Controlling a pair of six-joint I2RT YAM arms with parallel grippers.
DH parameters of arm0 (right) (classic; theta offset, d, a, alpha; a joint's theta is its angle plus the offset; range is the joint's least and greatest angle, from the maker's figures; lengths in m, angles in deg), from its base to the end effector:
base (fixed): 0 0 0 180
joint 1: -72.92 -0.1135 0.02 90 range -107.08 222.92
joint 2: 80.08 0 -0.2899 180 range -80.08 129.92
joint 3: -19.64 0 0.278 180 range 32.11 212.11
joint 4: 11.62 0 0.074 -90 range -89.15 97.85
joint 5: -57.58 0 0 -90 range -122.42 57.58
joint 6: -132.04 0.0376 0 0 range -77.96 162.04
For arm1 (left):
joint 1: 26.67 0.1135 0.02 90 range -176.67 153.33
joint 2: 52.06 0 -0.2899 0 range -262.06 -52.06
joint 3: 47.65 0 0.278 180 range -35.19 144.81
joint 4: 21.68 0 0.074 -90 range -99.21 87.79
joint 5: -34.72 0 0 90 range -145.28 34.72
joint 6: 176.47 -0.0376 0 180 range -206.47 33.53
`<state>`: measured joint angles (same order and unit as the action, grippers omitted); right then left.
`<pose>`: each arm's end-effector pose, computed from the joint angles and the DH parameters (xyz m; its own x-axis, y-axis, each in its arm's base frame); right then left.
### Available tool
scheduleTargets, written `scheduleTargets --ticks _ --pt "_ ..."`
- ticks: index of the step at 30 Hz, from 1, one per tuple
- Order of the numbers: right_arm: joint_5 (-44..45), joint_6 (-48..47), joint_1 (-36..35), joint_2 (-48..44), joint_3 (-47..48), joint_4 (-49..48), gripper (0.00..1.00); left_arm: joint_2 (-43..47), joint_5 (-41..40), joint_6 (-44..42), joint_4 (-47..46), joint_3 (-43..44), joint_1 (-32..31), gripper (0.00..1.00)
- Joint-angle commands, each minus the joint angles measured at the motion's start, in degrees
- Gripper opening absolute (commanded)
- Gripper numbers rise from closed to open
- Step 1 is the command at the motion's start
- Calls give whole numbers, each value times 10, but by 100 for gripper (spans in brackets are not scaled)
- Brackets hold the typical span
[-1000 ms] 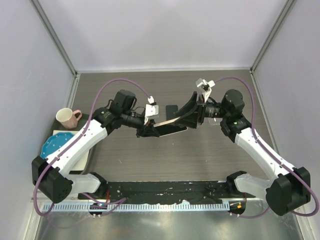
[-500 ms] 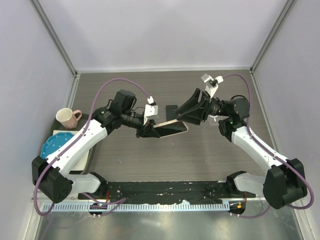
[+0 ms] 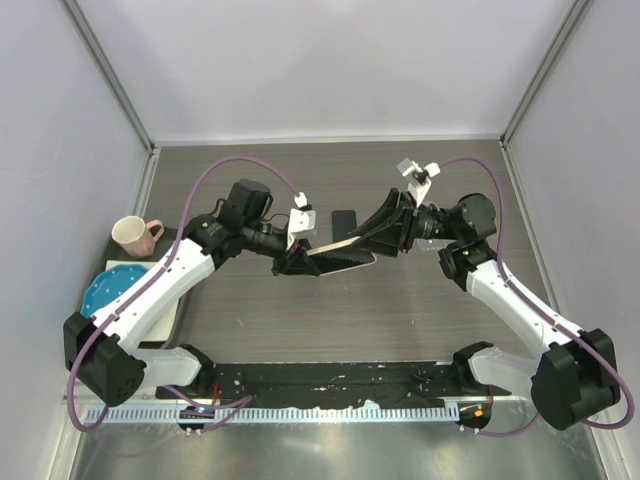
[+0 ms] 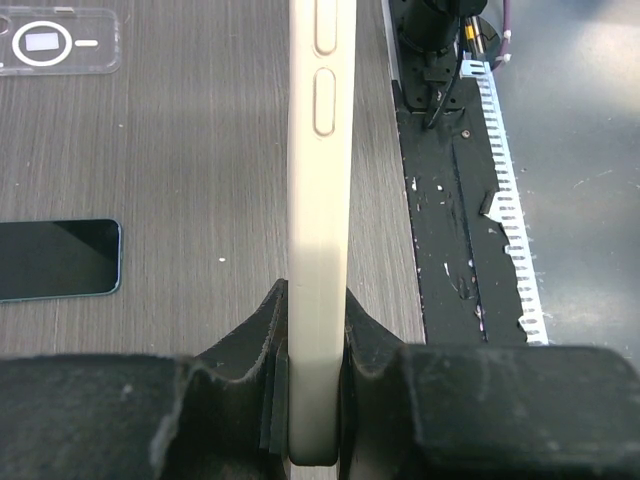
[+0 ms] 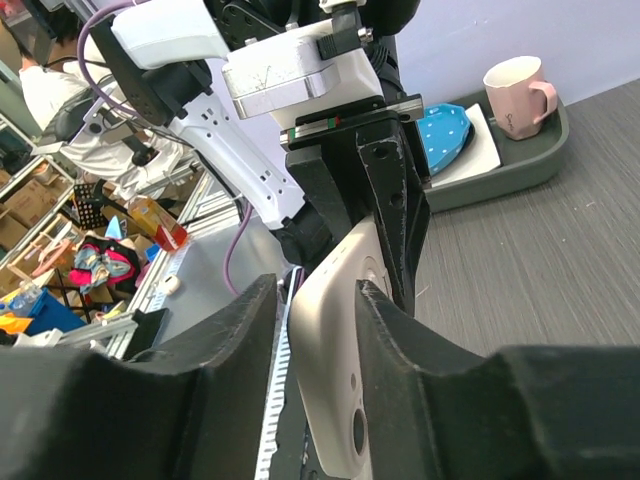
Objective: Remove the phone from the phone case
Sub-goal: Remove the phone case from the phone.
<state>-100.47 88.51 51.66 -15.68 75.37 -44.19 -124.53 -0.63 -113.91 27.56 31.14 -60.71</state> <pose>0.2204 0.1232 0.3687 -0.4112 0.1308 -0.9021 -0.9114 -0.0784 0.4040 0.2141 -0.1817 0.3553 -0.1235 0.4052 -0.9059 0.9867 -0.0469 -0.1555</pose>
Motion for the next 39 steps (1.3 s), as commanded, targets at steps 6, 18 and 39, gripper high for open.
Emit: scheduleTargets --ticks 6,18,39 --pt "-1 60 -1 12 12 -89 38 12 37 -8 -25 27 3 0" --pt "-15 93 -1 23 16 -89 12 10 34 -47 3 40 2 0" --pt "-31 259 -23 81 38 -220 1 10 -68 -190 126 115 -57 0"
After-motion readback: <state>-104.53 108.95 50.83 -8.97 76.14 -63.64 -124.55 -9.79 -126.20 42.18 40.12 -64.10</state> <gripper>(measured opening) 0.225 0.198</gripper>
